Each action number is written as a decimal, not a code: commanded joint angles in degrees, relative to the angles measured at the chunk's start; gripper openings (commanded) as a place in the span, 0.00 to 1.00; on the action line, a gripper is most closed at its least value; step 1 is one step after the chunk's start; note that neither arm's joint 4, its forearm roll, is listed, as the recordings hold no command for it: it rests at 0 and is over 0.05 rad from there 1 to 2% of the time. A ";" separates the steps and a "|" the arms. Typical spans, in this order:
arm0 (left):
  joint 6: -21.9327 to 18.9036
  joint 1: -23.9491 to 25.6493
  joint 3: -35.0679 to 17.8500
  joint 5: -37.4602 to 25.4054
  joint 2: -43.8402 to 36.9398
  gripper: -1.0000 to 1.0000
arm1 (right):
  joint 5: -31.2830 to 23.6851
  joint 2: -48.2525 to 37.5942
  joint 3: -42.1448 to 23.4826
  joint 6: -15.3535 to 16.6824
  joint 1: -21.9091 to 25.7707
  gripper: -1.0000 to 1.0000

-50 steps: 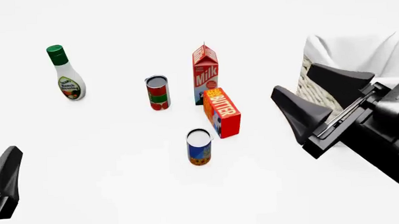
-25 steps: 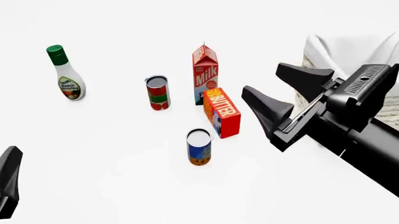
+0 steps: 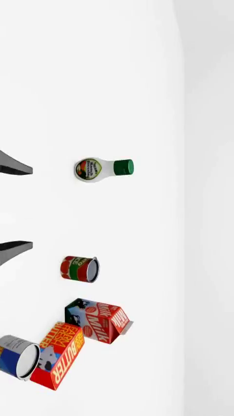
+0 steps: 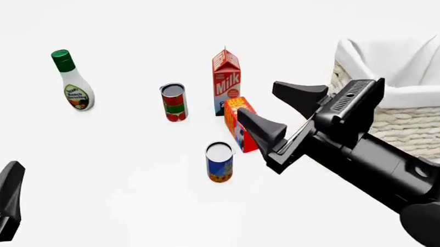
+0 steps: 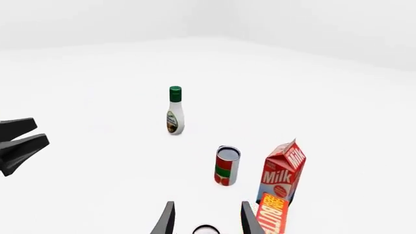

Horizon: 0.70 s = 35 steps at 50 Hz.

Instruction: Pick the alphabet soup and place it in the basket.

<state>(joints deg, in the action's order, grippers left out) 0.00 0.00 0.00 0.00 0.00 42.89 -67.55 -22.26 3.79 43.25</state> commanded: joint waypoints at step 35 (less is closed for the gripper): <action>0.00 0.00 0.00 0.00 0.00 1.00 | 8.25 -18.52 -4.05 -2.35 0.56 1.00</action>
<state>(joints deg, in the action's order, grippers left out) 0.00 0.00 0.00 0.00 0.00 49.67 -83.00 -25.68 2.12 44.52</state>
